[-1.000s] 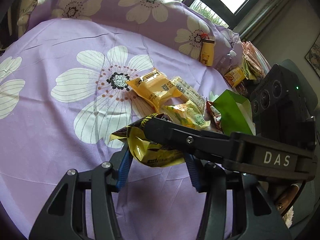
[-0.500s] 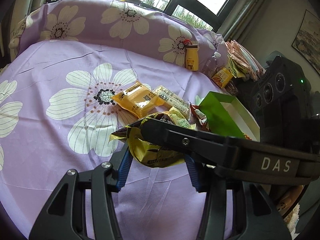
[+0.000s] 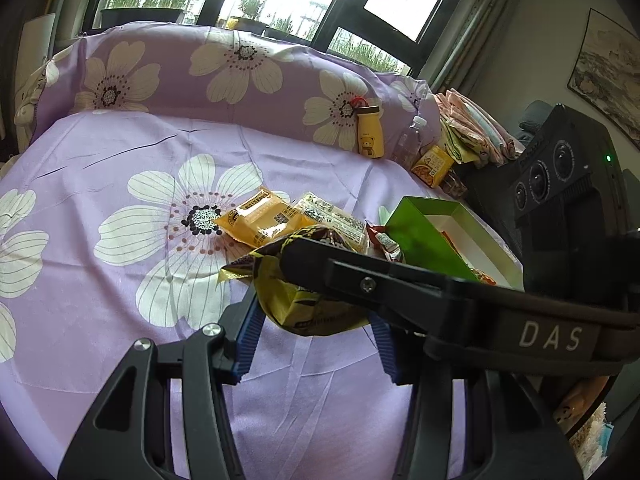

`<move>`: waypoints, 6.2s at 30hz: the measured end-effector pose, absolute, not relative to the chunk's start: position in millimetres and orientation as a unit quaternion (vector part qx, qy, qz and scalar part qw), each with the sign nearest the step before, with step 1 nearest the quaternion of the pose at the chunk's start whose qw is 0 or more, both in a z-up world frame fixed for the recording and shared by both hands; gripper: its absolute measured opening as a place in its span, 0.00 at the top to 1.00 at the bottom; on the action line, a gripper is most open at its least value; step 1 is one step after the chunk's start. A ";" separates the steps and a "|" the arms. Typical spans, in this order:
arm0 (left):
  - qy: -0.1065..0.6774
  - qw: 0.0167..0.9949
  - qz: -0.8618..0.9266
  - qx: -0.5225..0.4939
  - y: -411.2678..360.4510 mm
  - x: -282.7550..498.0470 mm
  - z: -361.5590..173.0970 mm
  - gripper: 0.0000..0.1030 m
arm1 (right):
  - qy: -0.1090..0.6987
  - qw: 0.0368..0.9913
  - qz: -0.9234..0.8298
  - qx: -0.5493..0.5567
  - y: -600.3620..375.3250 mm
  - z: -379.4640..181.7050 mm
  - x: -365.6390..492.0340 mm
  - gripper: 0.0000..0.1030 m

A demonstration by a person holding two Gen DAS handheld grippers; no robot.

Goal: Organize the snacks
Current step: 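Lift the dark snack bag and carry it toward the green box, then lower the dark snack bag into the box and open the right gripper, then withdraw the right gripper from the green box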

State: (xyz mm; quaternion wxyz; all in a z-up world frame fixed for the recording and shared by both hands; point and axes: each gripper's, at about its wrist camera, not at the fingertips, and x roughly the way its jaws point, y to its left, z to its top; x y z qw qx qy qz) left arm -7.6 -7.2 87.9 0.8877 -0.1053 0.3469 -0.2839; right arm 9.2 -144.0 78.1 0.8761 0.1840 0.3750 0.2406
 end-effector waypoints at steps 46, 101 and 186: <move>0.266 0.907 -0.317 -0.081 -12.0 -31.8 107.2 0.53 | 0.314 0.912 0.238 0.117 -142.4 109.9 -22.6 0.52; 0.267 0.865 -0.424 -0.029 -185.2 -42.3 160.3 0.49 | 0.284 0.929 0.121 0.206 -303.0 153.5 -69.8 0.52; 0.424 0.889 -0.144 -0.096 -19.9 3.6 83.3 0.01 | 0.332 0.907 -0.036 0.257 -360.4 129.3 -57.8 0.18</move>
